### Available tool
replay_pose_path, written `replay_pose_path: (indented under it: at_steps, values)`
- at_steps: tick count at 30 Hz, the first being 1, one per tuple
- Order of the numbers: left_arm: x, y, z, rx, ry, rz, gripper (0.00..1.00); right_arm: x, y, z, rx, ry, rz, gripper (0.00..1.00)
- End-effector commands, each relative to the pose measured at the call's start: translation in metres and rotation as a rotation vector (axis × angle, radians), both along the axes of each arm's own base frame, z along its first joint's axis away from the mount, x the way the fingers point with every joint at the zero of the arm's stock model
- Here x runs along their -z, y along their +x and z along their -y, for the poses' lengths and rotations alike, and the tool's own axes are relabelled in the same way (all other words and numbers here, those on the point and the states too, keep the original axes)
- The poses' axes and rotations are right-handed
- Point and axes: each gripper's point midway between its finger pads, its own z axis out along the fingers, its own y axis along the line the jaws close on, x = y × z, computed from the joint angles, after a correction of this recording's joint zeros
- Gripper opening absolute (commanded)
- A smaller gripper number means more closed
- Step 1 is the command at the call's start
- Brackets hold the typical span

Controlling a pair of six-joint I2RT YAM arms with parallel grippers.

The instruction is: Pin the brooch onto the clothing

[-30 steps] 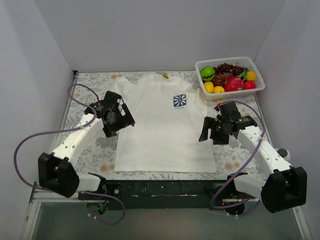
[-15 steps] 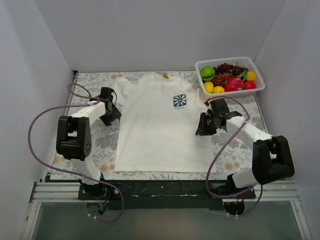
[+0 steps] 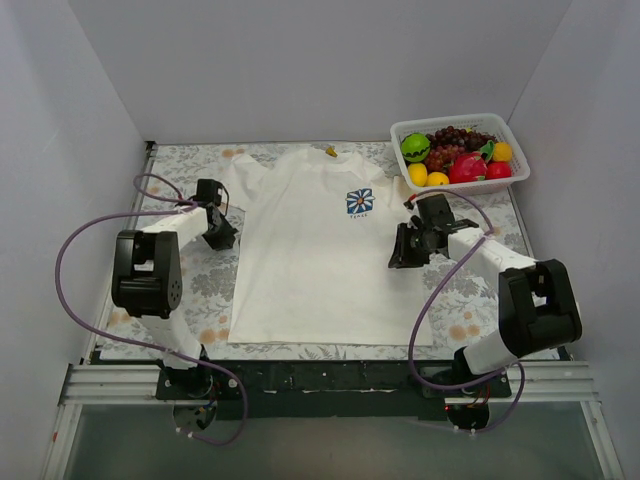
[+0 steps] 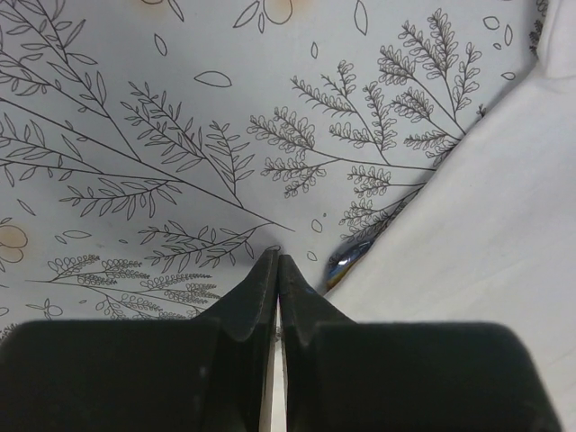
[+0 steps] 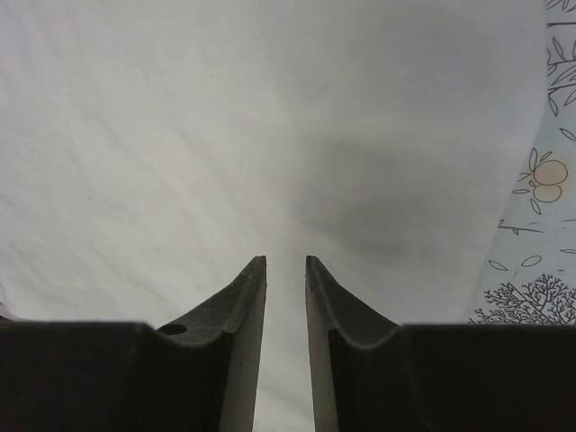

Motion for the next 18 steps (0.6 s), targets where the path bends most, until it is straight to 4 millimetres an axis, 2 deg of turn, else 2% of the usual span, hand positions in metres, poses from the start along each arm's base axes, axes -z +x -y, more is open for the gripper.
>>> replay_pose_path:
  at_steps: [1,5,11,15,18]
  values:
    - [0.01,-0.015,0.016,0.065,-0.032,-0.046,0.0,-0.014,0.021,-0.007,-0.02,0.013,0.065,0.31]
    - [0.009,-0.018,0.036,0.122,-0.044,-0.05,0.0,-0.016,0.024,-0.007,-0.018,0.006,0.07,0.31]
    - [0.008,-0.02,0.054,0.164,-0.039,-0.067,0.0,-0.015,0.024,-0.004,-0.01,-0.01,0.068,0.31]
    - [0.008,-0.017,0.063,0.184,-0.048,-0.064,0.0,-0.013,0.025,-0.004,-0.009,-0.015,0.067,0.31]
    - [0.007,-0.007,0.071,0.195,-0.047,-0.038,0.0,-0.011,0.024,-0.003,-0.01,-0.019,0.062,0.31]
